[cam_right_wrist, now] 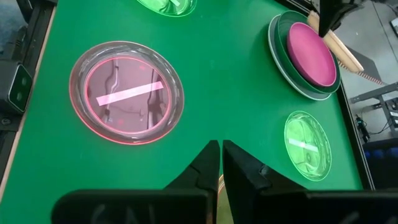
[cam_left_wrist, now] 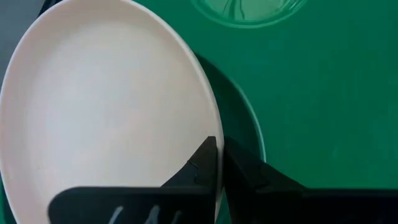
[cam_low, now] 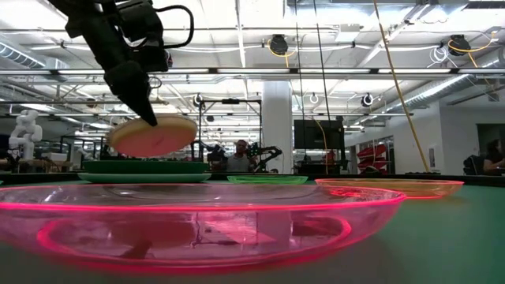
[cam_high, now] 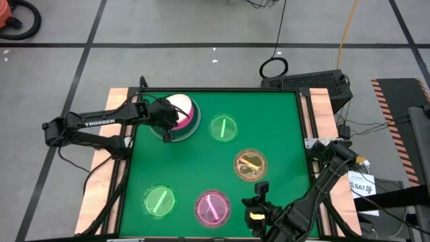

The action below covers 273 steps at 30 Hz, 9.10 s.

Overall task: Stack plastic plates
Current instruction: Stack the white plate on the pink plate, then stack the orange transparent plate on the white plate

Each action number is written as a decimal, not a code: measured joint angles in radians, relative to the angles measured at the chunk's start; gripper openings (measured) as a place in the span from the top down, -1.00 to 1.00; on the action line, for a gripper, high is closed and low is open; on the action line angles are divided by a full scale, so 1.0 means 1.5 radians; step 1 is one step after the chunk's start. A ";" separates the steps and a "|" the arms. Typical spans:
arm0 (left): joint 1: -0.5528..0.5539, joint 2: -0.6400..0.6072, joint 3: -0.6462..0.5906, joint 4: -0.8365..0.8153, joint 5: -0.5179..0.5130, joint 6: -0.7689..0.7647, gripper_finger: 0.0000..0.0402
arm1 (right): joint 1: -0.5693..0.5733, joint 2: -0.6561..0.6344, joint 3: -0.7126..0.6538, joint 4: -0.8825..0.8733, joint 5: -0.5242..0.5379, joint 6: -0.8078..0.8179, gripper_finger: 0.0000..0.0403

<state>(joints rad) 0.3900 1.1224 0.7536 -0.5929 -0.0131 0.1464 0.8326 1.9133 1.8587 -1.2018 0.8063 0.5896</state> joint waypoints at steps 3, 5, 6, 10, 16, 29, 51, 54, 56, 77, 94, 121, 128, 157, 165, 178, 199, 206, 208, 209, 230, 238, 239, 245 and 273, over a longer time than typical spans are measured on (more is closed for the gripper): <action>0.000 0.011 0.000 0.009 0.001 -0.001 0.92 | 0.000 0.000 0.000 0.000 0.000 0.000 0.93; 0.000 0.029 0.000 0.019 0.000 -0.001 0.92 | 0.000 0.000 0.000 0.000 0.000 -0.001 0.93; 0.000 0.039 0.000 0.018 -0.002 -0.001 0.92 | 0.000 0.000 0.000 0.000 0.000 -0.001 0.93; 0.000 0.078 0.000 0.008 -0.008 -0.001 0.92 | 0.000 0.000 0.000 0.000 0.000 -0.001 0.93; 0.000 0.118 0.000 -0.002 -0.052 -0.012 0.92 | 0.000 0.000 0.000 0.000 0.000 -0.002 0.93; -0.003 0.134 0.000 0.013 -0.098 -0.063 0.40 | 0.000 0.000 0.000 0.000 0.000 0.007 0.93; -0.336 0.133 0.002 0.067 -0.284 -0.333 0.28 | 0.001 0.000 -0.055 0.011 -0.076 0.155 0.93; -0.378 0.133 0.002 0.112 -0.301 -0.295 0.28 | -0.001 0.000 -0.087 0.010 -0.098 0.163 0.92; -0.391 0.133 0.002 0.134 -0.306 -0.281 0.28 | -0.004 0.000 -0.102 0.010 -0.106 0.166 0.89; -0.393 0.023 -0.195 0.401 -0.282 -0.188 0.28 | -0.034 -0.001 -0.219 0.061 -0.121 0.147 0.35; -0.436 0.023 -0.195 0.450 -0.246 -0.212 0.28 | -0.045 -0.004 -0.223 0.112 -0.130 0.165 0.13; -0.480 0.023 -0.195 0.469 -0.239 -0.251 0.28 | -0.065 -0.003 -0.329 0.112 -0.158 0.127 0.16; -0.493 0.023 -0.195 0.469 -0.239 -0.251 0.28 | -0.068 -0.004 -0.329 0.133 -0.171 0.083 0.16; -0.477 0.023 -0.195 0.488 -0.239 -0.193 0.28 | -0.118 -0.004 -0.425 0.153 -0.209 0.055 0.16; -0.477 0.023 -0.195 0.487 -0.239 -0.193 0.28 | -0.137 -0.006 -0.447 0.197 -0.208 0.012 0.31; -0.477 0.023 -0.195 0.487 -0.240 -0.186 0.28 | -0.138 -0.004 -0.448 0.198 -0.225 -0.016 0.97; -0.477 0.023 -0.195 0.491 -0.240 -0.187 0.28 | -0.086 -0.003 -0.284 0.087 -0.135 -0.095 1.00; -0.477 0.023 -0.194 0.533 -0.240 -0.178 0.28 | -0.047 -0.003 -0.233 0.056 -0.090 -0.151 1.00; -0.477 0.023 -0.194 0.546 -0.240 -0.173 0.28 | -0.037 -0.003 -0.222 0.047 -0.085 -0.164 1.00; -0.480 0.023 -0.194 0.554 -0.240 -0.171 0.28 | -0.034 -0.003 -0.217 0.037 -0.084 -0.177 1.00; -0.589 0.040 -0.148 0.686 -0.243 0.058 -0.11 | -0.037 -0.004 -0.203 -0.007 -0.057 -0.209 1.00; -0.598 0.125 -0.096 0.682 -0.247 0.130 -0.44 | -0.037 -0.004 -0.203 -0.001 -0.030 -0.209 1.00; -0.599 0.140 -0.084 0.682 -0.247 0.141 -0.45 | -0.037 -0.004 -0.203 0.001 -0.031 -0.210 1.00; -0.602 0.241 -0.008 0.659 -0.247 0.197 -0.45 | -0.037 -0.004 -0.203 0.050 -0.035 -0.213 1.00; -0.599 0.448 0.270 0.356 -0.312 0.219 0.37 | -0.041 -0.004 -0.203 0.110 -0.088 -0.214 1.00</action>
<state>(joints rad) -0.5079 1.7943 1.1589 -0.0582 -0.4815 0.4742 0.7715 1.9071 1.5547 -1.0367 0.6746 0.2681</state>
